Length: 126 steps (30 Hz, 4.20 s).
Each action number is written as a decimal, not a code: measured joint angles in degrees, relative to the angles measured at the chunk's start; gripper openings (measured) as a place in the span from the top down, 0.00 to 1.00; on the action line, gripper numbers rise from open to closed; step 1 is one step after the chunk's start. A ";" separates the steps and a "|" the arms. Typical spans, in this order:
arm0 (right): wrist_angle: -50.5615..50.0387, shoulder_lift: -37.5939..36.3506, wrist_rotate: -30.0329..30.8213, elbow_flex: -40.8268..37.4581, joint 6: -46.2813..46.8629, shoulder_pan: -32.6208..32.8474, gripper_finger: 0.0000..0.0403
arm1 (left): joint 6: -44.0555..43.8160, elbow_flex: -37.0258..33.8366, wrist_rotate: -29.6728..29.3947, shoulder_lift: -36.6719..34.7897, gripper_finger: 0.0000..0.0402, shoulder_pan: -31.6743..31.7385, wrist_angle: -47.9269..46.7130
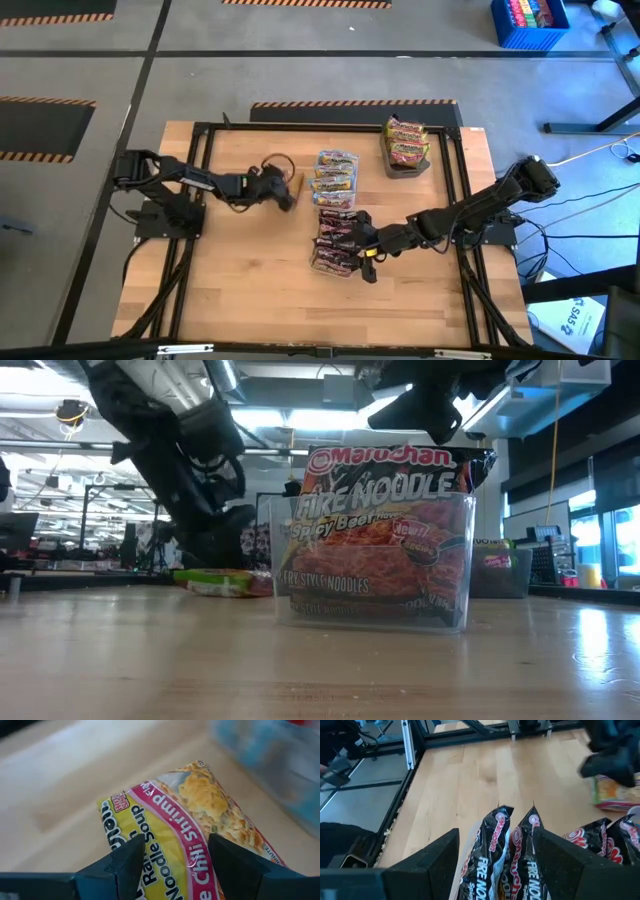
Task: Sort Maruchan noodles
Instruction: Put the green noodle pack into the black bin
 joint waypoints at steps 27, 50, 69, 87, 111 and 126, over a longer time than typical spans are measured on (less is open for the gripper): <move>-0.33 0.00 -10.09 0.00 18.52 0.00 0.39 | 0.27 0.02 -2.39 -3.68 0.46 -48.02 -1.82; 9.02 16.68 2.67 7.59 34.67 20.23 0.37 | -10.90 5.23 0.56 4.93 0.46 -49.75 0.18; 14.43 21.91 21.29 10.72 45.78 24.69 0.36 | 3.77 21.72 6.66 6.06 0.46 -53.95 -4.11; 17.63 37.73 17.06 17.95 60.54 18.06 0.36 | -3.00 10.94 -2.33 13.98 0.46 -57.13 9.03; 11.45 41.76 11.26 22.23 65.18 15.02 0.36 | 1.90 10.82 -2.96 19.59 0.46 -54.07 20.74; 15.34 42.53 14.64 23.28 61.03 14.70 0.36 | 9.20 10.53 -3.39 20.09 0.46 -54.29 29.98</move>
